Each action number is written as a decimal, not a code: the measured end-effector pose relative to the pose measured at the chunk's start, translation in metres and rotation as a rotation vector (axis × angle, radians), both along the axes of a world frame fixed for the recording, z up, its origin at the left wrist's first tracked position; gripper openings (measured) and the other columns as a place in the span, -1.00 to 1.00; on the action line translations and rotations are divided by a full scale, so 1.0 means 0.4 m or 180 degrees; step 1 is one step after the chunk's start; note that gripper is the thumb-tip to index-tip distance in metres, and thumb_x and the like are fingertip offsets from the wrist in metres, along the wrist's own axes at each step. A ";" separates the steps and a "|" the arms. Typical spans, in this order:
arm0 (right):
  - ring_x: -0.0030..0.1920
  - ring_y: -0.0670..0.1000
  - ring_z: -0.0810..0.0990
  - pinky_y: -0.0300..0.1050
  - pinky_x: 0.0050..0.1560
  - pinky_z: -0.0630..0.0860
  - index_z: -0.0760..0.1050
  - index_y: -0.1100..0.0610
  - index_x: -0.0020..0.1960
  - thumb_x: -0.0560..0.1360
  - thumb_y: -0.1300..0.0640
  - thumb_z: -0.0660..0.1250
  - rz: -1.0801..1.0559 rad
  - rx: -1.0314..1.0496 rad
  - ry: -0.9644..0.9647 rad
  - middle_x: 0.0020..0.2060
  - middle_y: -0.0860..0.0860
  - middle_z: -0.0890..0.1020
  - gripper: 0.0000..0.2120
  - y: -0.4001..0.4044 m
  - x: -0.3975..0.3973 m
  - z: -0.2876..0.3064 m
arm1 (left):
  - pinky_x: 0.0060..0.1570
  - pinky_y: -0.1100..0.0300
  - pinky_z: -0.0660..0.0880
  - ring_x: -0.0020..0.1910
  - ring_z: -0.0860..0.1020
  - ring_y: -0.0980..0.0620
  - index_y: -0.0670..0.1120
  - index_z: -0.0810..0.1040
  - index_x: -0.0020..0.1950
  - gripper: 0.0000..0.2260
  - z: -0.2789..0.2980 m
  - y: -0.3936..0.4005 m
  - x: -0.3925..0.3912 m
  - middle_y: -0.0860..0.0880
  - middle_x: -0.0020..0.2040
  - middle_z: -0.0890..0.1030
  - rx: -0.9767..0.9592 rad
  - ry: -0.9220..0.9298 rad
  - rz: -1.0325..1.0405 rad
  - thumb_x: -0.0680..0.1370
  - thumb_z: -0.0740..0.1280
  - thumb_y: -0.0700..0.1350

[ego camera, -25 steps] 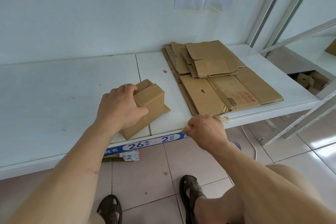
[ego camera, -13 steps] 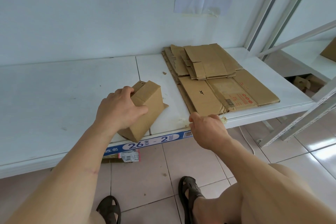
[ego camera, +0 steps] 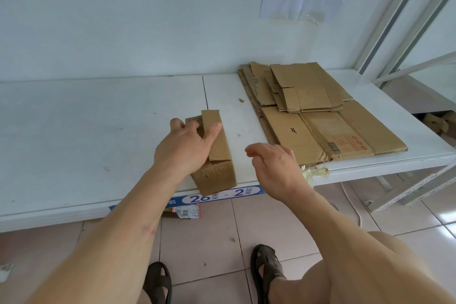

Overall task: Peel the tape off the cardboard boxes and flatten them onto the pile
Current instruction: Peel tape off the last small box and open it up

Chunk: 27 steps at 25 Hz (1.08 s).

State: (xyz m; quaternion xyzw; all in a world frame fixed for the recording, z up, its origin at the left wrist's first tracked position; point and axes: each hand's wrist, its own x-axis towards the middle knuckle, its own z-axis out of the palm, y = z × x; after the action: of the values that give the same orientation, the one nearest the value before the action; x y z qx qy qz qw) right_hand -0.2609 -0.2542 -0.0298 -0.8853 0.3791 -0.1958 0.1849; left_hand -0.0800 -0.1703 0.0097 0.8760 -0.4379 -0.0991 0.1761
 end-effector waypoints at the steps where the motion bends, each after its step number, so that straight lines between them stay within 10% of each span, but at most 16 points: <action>1: 0.15 -0.10 0.54 -0.06 0.31 0.34 0.49 0.04 0.30 0.63 0.04 0.04 0.0055 0.0224 -0.0336 0.19 -0.10 0.58 -0.65 0.012 0.014 0.007 | 0.07 0.01 0.45 0.21 0.50 -0.13 -0.07 0.34 0.44 -0.29 -0.002 -0.003 0.000 -0.12 0.37 0.27 -0.0063 0.0087 0.0002 0.55 -0.14 0.39; 6: 0.34 -0.15 0.37 -0.20 0.29 0.41 0.23 -0.01 0.50 0.36 -0.46 0.20 0.0439 0.0820 -0.0445 0.45 -0.12 0.31 -0.16 0.051 0.076 0.026 | 0.17 0.07 0.37 0.23 0.48 -0.08 -0.12 0.45 0.32 -0.48 -0.022 -0.015 0.026 -0.06 0.36 0.29 -0.0528 0.0348 -0.0047 0.65 -0.06 0.20; 13: 0.11 -0.17 0.51 -0.26 0.05 0.52 0.35 -0.05 0.39 0.36 -0.42 0.20 0.0286 0.1172 -0.0818 0.14 -0.18 0.53 -0.29 0.030 0.116 0.020 | 0.11 0.24 0.29 0.33 0.43 -0.04 -0.06 0.32 0.45 -0.60 -0.074 -0.059 0.104 -0.02 0.38 0.44 -0.1158 0.0612 -0.0245 0.68 0.03 0.08; 17: -0.34 -0.17 0.45 -0.32 -0.33 0.34 0.43 -0.08 -0.09 0.53 -0.31 -0.06 -0.0198 0.1271 -0.1567 -0.41 -0.24 0.49 -0.60 0.030 0.144 0.017 | 0.20 0.30 0.25 0.35 0.39 0.06 -0.02 0.36 0.46 -0.62 -0.084 -0.062 0.138 0.00 0.39 0.43 -0.1406 0.0654 -0.0294 0.68 0.05 0.05; 20: -0.33 -0.08 0.46 -0.18 -0.25 0.43 0.42 0.07 -0.19 0.60 -0.26 -0.11 -0.0402 0.1522 -0.1991 -0.40 -0.09 0.51 -0.47 0.029 0.166 0.004 | 0.21 0.28 0.28 0.27 0.41 0.11 0.06 0.36 0.44 -0.60 -0.081 -0.057 0.139 0.04 0.31 0.41 -0.1655 0.0824 -0.0225 0.64 0.11 0.15; 23: 0.00 -0.05 0.62 -0.13 0.06 0.55 0.56 0.05 0.06 0.61 -0.28 -0.11 -0.0344 0.1880 -0.2133 -0.10 0.02 0.66 -0.43 0.025 0.189 -0.004 | 0.03 0.21 0.40 0.03 0.47 0.11 0.07 0.45 0.14 -0.64 -0.057 -0.045 0.155 0.05 0.08 0.45 -0.1696 0.1662 0.0368 0.52 0.26 0.29; 27: -0.16 -0.09 0.55 -0.19 -0.09 0.46 0.50 0.04 -0.09 0.64 -0.22 -0.03 -0.0678 0.2659 -0.2401 -0.24 -0.06 0.59 -0.54 0.012 0.217 0.021 | -0.13 0.08 0.49 -0.24 0.53 -0.06 -0.11 0.34 -0.22 -0.42 -0.016 0.011 0.218 -0.04 -0.28 0.47 -0.1499 0.2549 0.0585 0.30 0.42 0.38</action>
State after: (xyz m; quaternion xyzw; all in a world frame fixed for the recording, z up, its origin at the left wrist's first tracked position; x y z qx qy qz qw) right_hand -0.1742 -0.2492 -0.0214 -0.5629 0.4191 -0.3494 0.6208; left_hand 0.0072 -0.1658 0.0035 0.7403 -0.2668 -0.3111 0.5330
